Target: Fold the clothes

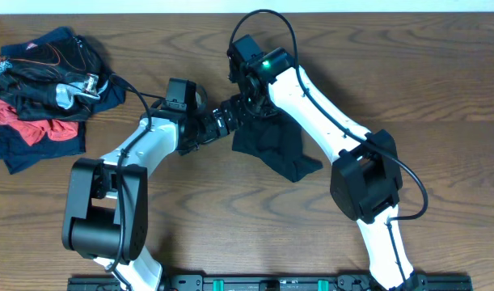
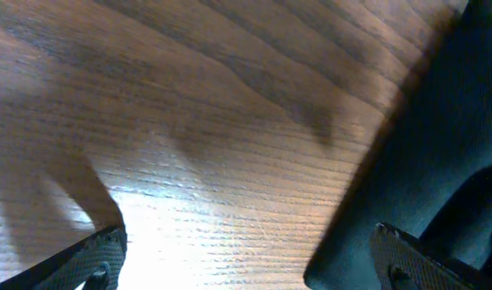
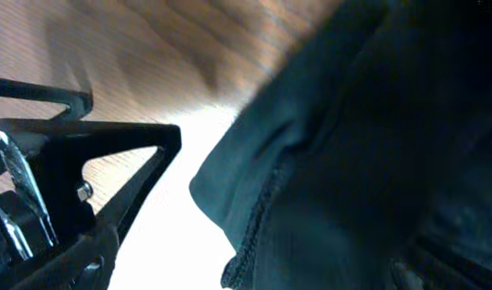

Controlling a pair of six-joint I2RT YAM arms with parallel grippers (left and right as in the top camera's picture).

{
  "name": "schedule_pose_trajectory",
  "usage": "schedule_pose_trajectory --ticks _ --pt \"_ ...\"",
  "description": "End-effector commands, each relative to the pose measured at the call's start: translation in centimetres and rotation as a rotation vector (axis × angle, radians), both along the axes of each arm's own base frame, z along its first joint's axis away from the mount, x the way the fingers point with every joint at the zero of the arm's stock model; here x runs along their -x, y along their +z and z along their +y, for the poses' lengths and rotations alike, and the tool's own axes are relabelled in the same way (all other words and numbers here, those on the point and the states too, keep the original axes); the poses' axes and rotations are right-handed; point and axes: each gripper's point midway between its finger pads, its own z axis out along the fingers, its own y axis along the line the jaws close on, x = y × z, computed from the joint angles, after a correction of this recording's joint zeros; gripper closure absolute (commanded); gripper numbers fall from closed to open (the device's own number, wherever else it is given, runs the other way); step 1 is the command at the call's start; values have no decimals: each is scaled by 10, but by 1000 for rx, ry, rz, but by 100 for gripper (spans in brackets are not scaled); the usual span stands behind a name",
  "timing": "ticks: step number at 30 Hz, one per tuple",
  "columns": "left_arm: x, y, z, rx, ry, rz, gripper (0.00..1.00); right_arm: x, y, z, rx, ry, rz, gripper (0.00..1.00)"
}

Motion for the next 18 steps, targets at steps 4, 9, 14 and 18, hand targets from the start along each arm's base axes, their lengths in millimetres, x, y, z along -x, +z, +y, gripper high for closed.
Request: schedule_pose_trajectory --ticks 4,9,14,18 --pt "8 -24 40 -69 95 71 2 13 5 28 -52 101 -9 1" --pt "1 -24 89 -79 226 70 2 10 7 34 -69 152 -43 1" --pt "8 -26 128 -75 331 108 2 -4 23 33 -57 135 -110 1" --pt "15 -27 134 -83 318 127 2 -27 59 18 -4 65 -226 1"
